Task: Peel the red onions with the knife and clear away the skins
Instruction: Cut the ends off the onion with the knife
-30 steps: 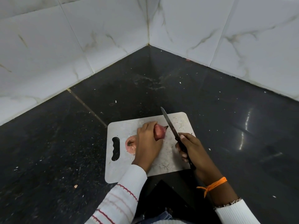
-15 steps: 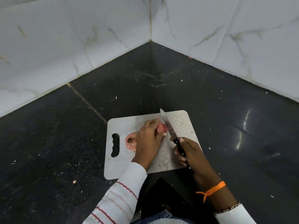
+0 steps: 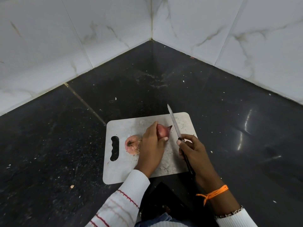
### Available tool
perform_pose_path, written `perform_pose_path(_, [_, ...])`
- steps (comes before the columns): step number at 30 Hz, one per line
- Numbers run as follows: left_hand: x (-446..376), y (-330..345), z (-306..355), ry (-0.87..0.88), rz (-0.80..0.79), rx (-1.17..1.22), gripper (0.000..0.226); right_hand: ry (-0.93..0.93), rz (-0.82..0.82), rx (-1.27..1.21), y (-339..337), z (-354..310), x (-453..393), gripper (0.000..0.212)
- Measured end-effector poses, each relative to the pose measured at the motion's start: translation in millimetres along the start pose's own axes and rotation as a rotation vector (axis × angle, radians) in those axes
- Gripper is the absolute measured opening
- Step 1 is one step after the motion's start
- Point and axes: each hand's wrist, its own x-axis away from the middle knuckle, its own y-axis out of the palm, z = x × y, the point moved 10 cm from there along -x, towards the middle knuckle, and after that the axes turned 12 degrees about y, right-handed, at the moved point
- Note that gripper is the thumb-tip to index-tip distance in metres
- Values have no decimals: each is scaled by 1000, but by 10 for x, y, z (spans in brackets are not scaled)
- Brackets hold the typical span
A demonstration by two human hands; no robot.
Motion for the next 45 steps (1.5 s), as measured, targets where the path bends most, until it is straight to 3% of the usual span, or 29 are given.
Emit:
perform_pose_path(7, [15, -20, 3, 16, 27, -29, 47, -63, 44, 138, -46, -3, -11, 16])
perform_pose_path(11, [1, -27, 33, 31, 28, -37, 48, -39, 3, 87, 0, -6, 5, 5])
perform_pose_path(15, [-3, -28, 42, 57, 13, -38, 44, -13, -93, 119, 111, 22, 22, 27])
perform_pose_path(20, [-21, -41, 8, 23, 20, 17, 45, 52, -137, 147, 218, 128, 10, 35])
perform_pose_path(24, [-20, -46, 9, 20, 30, 24, 49, 61, -89, 189, 213, 180, -9, 35])
perform_pose_path(31, [-26, -63, 63, 45, 57, 24, 47, -98, 80, 442, 187, 80, 33, 31])
perform_pose_path(45, [-41, -41, 36, 57, 77, -9, 44, -79, 83, 746, 325, -128, -77, 30])
